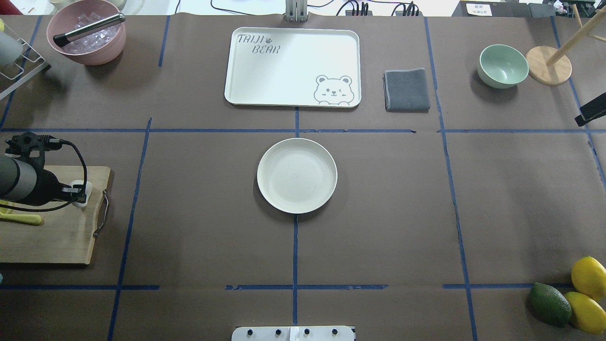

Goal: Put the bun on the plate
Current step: 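Close the left gripper on the white bun on the cutting board, then lift the bun with the left gripper and carry it over the plate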

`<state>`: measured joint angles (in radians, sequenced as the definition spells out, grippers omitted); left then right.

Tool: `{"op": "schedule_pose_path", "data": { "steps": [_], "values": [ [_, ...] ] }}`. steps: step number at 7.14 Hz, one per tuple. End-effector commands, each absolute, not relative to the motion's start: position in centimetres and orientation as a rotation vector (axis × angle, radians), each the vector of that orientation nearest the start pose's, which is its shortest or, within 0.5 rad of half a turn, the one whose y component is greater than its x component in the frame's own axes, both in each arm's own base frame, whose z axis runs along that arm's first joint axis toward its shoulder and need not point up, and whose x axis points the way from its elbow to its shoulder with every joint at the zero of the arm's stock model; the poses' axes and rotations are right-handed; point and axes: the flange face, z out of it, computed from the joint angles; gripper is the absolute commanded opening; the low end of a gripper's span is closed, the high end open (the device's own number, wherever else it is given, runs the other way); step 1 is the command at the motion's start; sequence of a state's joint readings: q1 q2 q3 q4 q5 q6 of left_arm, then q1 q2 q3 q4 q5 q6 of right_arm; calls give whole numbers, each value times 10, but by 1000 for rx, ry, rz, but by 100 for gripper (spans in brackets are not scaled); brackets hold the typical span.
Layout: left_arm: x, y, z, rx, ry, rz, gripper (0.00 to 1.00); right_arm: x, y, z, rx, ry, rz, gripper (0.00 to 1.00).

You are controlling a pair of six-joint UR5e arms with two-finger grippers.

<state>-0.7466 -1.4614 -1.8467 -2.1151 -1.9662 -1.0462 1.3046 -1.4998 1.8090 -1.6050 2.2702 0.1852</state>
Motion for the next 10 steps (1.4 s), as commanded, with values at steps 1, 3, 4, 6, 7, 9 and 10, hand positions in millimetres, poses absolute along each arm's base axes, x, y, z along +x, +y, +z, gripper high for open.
{"op": "schedule_pose_path", "data": {
  "steps": [1, 3, 4, 6, 7, 9, 10],
  "values": [
    [282, -394, 508, 118, 804, -63, 28, -59, -519, 514, 96, -771, -155, 100],
    [275, -405, 498, 118, 830, -80, 25, -36, -503, 539, 77, -775, -122, 100],
    [286, -417, 477, 126, 845, -77, 25, -18, -496, 549, 87, -771, -126, 100],
    [327, -459, 397, 102, 815, -87, 25, 16, -493, 589, 72, -816, -128, 100],
    [342, -473, 358, 103, 815, -87, 25, 31, -491, 610, 74, -839, -151, 100],
    [374, -495, 273, 94, 811, -90, 25, 39, -493, 632, 94, -835, -153, 100],
    [388, -491, 248, 91, 815, -72, 26, 39, -496, 640, 101, -833, -152, 100]
  ]
}}
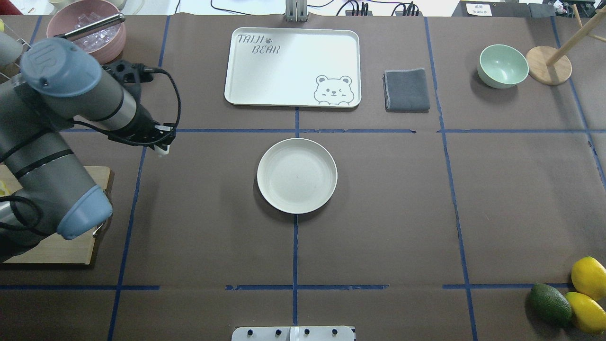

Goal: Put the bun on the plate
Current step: 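Lift the bun with the left gripper and carry it over the plate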

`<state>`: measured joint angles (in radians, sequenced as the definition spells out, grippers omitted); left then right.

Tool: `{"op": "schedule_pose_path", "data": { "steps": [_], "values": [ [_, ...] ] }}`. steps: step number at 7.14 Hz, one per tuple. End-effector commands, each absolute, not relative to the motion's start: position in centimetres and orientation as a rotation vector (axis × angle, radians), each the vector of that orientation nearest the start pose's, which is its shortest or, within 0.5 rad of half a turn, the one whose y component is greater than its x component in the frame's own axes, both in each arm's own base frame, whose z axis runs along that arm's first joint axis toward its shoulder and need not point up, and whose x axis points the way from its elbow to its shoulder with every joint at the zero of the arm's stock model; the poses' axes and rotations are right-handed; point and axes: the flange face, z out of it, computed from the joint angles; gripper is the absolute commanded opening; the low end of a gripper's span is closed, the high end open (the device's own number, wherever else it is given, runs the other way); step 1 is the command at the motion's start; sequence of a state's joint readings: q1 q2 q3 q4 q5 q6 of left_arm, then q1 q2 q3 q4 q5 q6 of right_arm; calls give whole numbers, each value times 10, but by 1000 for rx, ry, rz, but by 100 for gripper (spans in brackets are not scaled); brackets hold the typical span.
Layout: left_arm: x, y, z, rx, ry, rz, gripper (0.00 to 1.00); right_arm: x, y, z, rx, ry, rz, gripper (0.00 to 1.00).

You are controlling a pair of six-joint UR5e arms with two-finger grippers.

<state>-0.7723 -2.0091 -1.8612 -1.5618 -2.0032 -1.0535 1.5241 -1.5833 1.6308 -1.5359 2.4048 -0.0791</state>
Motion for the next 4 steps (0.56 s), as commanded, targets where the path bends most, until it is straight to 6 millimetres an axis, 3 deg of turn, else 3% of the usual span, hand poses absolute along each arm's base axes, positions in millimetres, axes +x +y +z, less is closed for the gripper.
{"op": "schedule_pose_path", "data": {
  "steps": [1, 2, 4],
  "values": [
    [411, -475, 234, 77, 834, -57, 26, 38, -499, 643, 96, -833, -150, 100],
    [440, -470, 209, 91, 835, -110, 26, 39, -500, 642, 98, -832, -149, 100],
    [503, -451, 181, 106, 816, -132, 26, 38, -502, 640, 98, -830, -143, 100]
  ]
}}
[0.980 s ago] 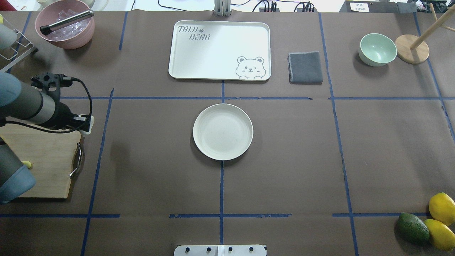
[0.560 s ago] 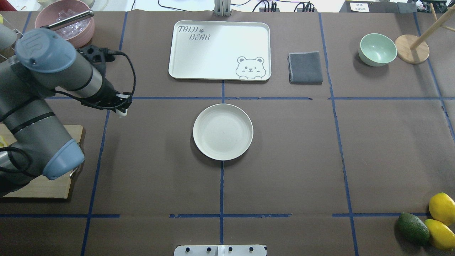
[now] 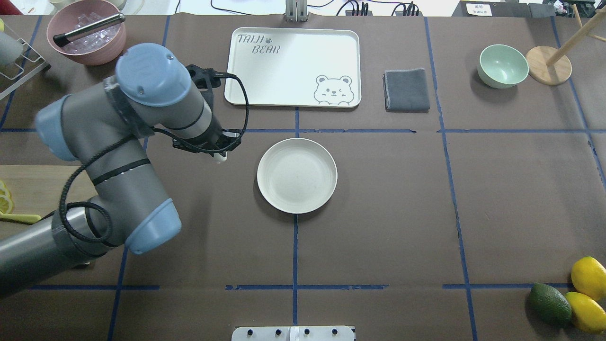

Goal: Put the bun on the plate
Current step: 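Lift the bun with the left gripper and carry it over the plate, then lower the bun onto the plate and open the left gripper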

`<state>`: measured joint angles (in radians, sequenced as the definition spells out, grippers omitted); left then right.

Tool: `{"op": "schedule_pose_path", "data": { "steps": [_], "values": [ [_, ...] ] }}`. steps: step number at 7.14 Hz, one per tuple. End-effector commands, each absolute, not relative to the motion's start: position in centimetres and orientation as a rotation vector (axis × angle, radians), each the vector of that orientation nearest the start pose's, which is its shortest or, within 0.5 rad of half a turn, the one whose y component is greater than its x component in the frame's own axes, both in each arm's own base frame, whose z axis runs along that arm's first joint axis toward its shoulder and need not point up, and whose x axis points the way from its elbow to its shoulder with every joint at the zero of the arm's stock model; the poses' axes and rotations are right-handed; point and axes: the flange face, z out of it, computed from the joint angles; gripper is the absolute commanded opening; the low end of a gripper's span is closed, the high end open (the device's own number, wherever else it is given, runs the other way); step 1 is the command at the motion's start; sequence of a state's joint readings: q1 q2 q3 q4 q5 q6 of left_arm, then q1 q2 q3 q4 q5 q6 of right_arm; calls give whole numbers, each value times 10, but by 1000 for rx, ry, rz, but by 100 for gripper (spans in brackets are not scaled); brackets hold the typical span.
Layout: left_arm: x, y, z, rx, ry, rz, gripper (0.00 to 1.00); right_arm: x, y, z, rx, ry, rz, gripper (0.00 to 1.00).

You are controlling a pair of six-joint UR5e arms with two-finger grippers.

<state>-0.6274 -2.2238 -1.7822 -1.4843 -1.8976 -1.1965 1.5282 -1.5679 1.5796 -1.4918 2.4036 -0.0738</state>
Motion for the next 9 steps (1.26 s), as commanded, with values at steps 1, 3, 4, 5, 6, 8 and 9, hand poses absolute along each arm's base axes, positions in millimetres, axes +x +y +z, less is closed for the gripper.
{"op": "schedule_pose_path", "data": {
  "steps": [1, 3, 4, 5, 6, 8, 9],
  "values": [
    [530, -437, 173, 121, 802, -142, 26, 38, -502, 640, 98, -829, -143, 100],
    [579, -428, 141, 102, 804, -160, 26, 38, -505, 636, 111, -827, -149, 100],
    [611, -425, 124, 112, 786, -165, 26, 38, -505, 635, 111, -828, -149, 100],
    [623, -414, 123, 103, 786, -164, 26, 38, -505, 635, 111, -829, -148, 100],
    [624, -415, 123, 104, 788, -162, 26, 38, -506, 635, 112, -827, -150, 100],
    [641, -426, 142, 139, 784, -171, 26, 38, -505, 635, 109, -829, -146, 100],
    [653, -432, 154, 142, 795, -173, 26, 38, -505, 635, 110, -829, -146, 100]
  ]
}}
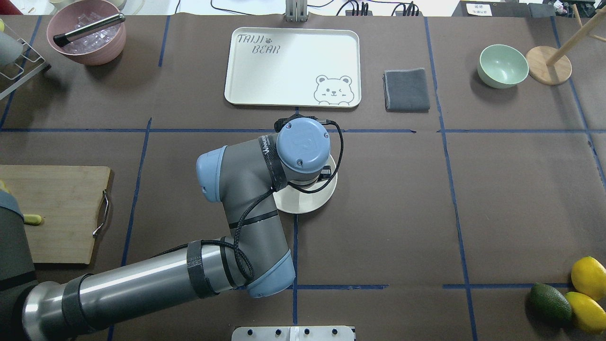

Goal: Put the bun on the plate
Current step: 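Lower the bun onto the plate and open the left gripper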

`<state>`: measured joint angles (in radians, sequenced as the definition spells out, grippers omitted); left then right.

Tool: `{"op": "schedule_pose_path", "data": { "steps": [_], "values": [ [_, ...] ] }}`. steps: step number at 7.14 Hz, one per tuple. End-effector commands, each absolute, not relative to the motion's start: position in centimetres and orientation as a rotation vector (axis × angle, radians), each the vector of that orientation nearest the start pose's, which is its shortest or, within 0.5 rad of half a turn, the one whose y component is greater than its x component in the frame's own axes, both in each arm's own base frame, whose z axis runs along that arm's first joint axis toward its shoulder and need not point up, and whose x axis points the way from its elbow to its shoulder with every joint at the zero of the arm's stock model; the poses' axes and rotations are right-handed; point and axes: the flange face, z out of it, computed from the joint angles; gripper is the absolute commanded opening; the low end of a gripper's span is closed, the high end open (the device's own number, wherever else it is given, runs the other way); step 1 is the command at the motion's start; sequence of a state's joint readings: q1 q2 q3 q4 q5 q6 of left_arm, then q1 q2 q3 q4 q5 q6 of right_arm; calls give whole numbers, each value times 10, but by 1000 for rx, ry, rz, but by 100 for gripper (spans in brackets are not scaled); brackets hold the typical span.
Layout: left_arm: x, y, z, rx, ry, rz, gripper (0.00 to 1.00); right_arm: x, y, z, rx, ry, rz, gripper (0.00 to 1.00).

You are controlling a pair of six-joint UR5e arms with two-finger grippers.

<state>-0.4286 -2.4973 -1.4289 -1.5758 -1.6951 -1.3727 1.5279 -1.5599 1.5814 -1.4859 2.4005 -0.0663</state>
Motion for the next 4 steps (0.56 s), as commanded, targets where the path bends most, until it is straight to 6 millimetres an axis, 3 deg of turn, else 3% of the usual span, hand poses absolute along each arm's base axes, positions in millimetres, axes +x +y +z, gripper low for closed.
{"op": "schedule_pose_path", "data": {
  "steps": [1, 2, 4],
  "values": [
    [657, -434, 159, 143, 789, -171, 26, 38, -505, 634, 110, -829, -142, 100],
    [657, -434, 160, 144, 787, -167, 28, 38, -505, 634, 110, -829, -141, 100],
    [656, -434, 158, 146, 792, -164, 51, 38, -505, 634, 110, -829, -141, 100]
  ]
}}
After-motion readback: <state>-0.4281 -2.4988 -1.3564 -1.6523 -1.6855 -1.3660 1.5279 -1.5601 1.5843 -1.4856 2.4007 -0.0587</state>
